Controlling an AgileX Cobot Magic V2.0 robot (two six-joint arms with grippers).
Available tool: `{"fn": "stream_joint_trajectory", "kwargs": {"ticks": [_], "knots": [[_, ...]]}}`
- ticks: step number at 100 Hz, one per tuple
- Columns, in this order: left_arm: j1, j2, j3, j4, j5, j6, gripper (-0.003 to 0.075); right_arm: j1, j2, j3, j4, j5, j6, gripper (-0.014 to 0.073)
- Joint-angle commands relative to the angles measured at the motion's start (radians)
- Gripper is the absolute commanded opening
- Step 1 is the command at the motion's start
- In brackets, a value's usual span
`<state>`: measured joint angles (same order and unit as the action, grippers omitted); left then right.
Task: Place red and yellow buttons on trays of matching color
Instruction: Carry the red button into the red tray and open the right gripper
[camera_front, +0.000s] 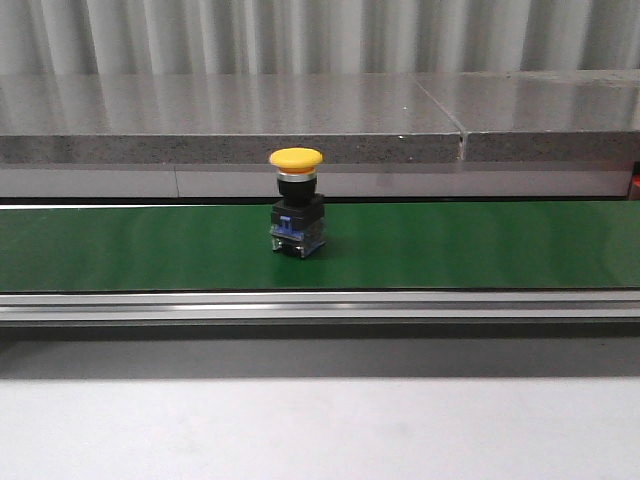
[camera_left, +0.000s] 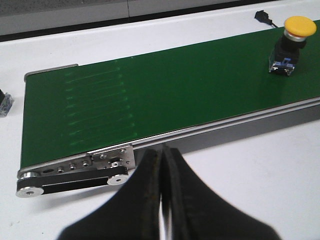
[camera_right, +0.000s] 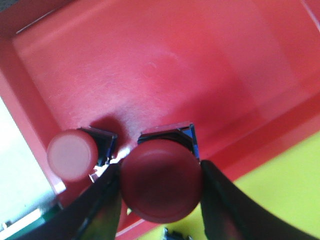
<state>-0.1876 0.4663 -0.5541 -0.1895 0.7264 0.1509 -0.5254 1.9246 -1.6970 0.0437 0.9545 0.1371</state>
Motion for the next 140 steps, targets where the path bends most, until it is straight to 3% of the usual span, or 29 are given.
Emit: {"fn": "stream_joint_trajectory", "kwargs": {"ticks": [1, 50, 75, 105, 140], "knots": [[-0.007, 0.002, -0.027, -0.011, -0.064, 0.001, -0.0020, -0.008, -0.008, -0.059, 0.020, -0.037, 0.000, 0.0185], [-0.007, 0.002, -0.027, -0.011, -0.064, 0.001, -0.0020, -0.008, 0.121, -0.074, 0.096, -0.110, 0.000, 0.0192], [-0.007, 0.002, -0.027, -0.011, -0.064, 0.001, -0.0020, -0.008, 0.126, -0.074, 0.096, -0.115, 0.000, 0.0419], [-0.007, 0.002, -0.027, -0.011, -0.064, 0.001, -0.0020, -0.008, 0.085, -0.074, 0.096, -0.115, -0.005, 0.0416], [-0.007, 0.002, -0.027, -0.011, -0.066, 0.001, -0.0020, 0.021, -0.116, 0.016, 0.089, -0.113, -0.038, 0.0416]]}}
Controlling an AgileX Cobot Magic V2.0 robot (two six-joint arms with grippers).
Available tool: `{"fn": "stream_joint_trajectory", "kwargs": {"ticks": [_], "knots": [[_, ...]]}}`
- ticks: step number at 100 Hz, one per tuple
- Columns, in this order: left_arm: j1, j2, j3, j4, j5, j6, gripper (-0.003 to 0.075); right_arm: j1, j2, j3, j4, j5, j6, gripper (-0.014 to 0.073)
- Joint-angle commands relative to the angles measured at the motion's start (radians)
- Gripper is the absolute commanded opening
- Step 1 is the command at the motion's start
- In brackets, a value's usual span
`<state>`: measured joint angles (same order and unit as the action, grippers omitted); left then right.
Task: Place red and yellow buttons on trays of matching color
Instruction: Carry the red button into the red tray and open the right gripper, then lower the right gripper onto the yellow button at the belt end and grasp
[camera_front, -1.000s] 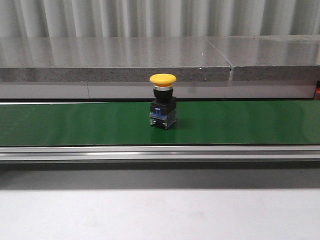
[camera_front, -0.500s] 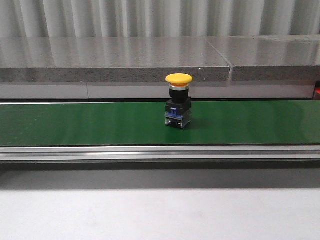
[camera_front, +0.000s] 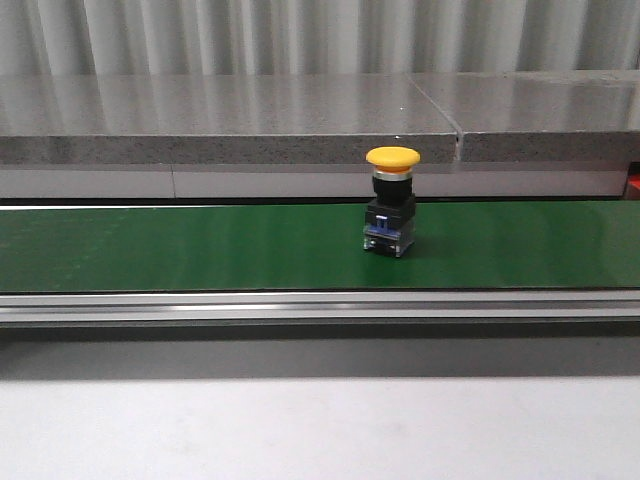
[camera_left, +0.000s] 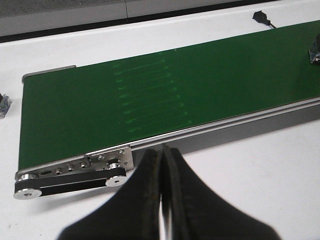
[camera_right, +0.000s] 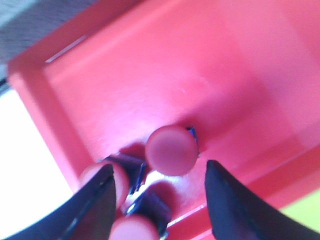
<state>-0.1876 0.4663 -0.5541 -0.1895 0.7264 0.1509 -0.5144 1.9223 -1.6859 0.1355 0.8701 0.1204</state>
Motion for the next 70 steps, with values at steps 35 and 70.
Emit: {"fn": "stream_joint_trajectory", "kwargs": {"ticks": [35, 70], "knots": [[-0.007, 0.002, -0.027, -0.011, -0.066, 0.001, -0.0020, 0.094, -0.392, 0.204, -0.012, -0.034, -0.070, 0.0416], [-0.007, 0.002, -0.027, -0.011, -0.066, 0.001, -0.0020, 0.178, -0.661, 0.456, -0.015, -0.023, -0.127, 0.0416]]}}
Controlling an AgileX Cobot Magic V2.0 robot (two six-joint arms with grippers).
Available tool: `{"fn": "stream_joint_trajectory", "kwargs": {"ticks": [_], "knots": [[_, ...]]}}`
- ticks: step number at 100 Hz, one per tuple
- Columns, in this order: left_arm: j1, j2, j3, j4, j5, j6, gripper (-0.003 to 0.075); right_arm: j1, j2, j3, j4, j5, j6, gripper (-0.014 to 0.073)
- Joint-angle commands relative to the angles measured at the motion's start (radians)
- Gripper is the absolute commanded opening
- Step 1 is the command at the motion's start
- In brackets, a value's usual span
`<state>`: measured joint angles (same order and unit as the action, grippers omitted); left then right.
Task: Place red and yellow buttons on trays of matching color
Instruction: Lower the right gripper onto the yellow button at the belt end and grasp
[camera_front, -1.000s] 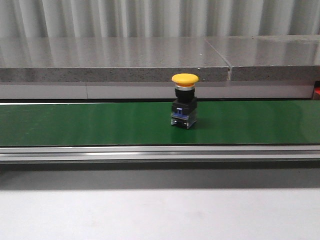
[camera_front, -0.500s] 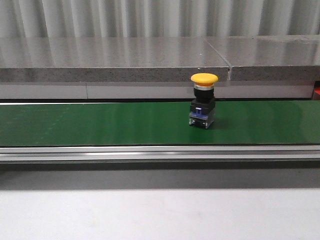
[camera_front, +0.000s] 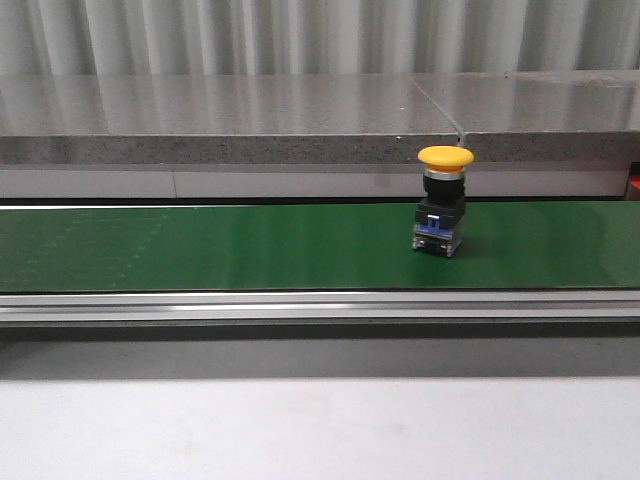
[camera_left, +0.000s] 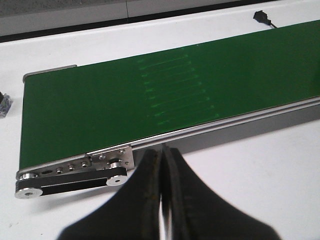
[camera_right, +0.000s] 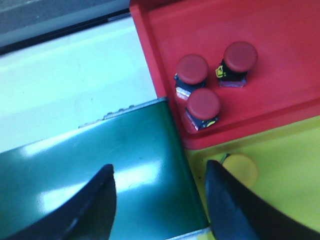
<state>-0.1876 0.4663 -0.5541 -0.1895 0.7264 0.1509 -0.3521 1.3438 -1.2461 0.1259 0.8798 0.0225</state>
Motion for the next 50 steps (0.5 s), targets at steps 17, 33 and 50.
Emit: {"fn": "stream_joint_trajectory", "kwargs": {"ticks": [17, 33, 50], "knots": [[-0.007, 0.002, -0.027, -0.011, -0.066, 0.001, -0.0020, 0.062, -0.167, 0.076, -0.008, 0.008, -0.031, 0.0417], [-0.007, 0.002, -0.027, -0.011, -0.066, 0.001, -0.0020, 0.121, -0.197, 0.086, -0.011, 0.054, -0.041, 0.0438], [-0.007, 0.002, -0.027, -0.011, -0.066, 0.001, -0.0020, 0.203, -0.199, 0.086, -0.011, 0.066, -0.041, 0.0517]]}}
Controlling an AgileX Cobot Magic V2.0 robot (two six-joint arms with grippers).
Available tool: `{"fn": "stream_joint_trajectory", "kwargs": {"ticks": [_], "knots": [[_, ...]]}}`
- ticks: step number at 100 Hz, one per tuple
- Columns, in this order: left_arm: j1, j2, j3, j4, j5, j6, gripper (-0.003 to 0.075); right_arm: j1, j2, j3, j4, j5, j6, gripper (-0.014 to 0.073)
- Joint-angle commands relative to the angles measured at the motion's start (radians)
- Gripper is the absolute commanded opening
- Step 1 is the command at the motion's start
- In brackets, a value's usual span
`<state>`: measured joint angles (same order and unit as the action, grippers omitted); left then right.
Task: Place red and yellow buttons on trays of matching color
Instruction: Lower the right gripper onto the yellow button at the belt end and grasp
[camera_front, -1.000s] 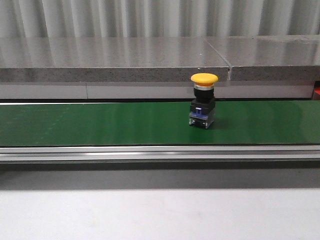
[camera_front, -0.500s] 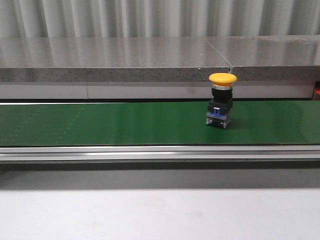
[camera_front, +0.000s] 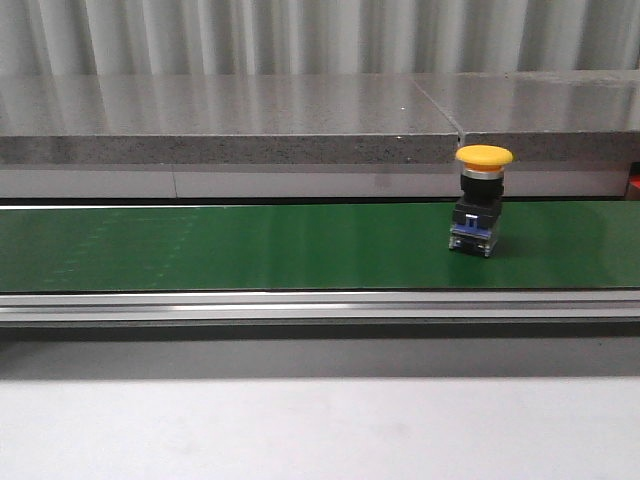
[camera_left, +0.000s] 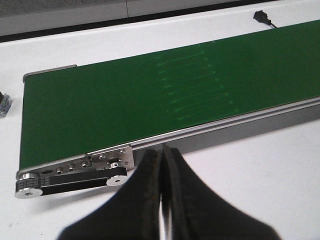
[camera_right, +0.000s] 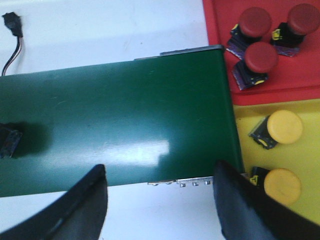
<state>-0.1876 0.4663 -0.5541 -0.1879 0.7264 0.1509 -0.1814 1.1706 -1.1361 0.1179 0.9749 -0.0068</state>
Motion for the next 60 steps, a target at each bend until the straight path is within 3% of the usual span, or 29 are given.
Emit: {"fn": "stream_joint_trajectory", "kwargs": {"ticks": [1, 60], "knots": [[-0.007, 0.002, -0.027, -0.012, -0.066, 0.001, -0.0020, 0.036, -0.025, -0.024, -0.003, -0.028, -0.012, 0.0524], [-0.007, 0.002, -0.027, -0.012, -0.066, 0.001, -0.0020, 0.313, 0.151, -0.039, -0.003, 0.044, -0.034, 0.0545]]}}
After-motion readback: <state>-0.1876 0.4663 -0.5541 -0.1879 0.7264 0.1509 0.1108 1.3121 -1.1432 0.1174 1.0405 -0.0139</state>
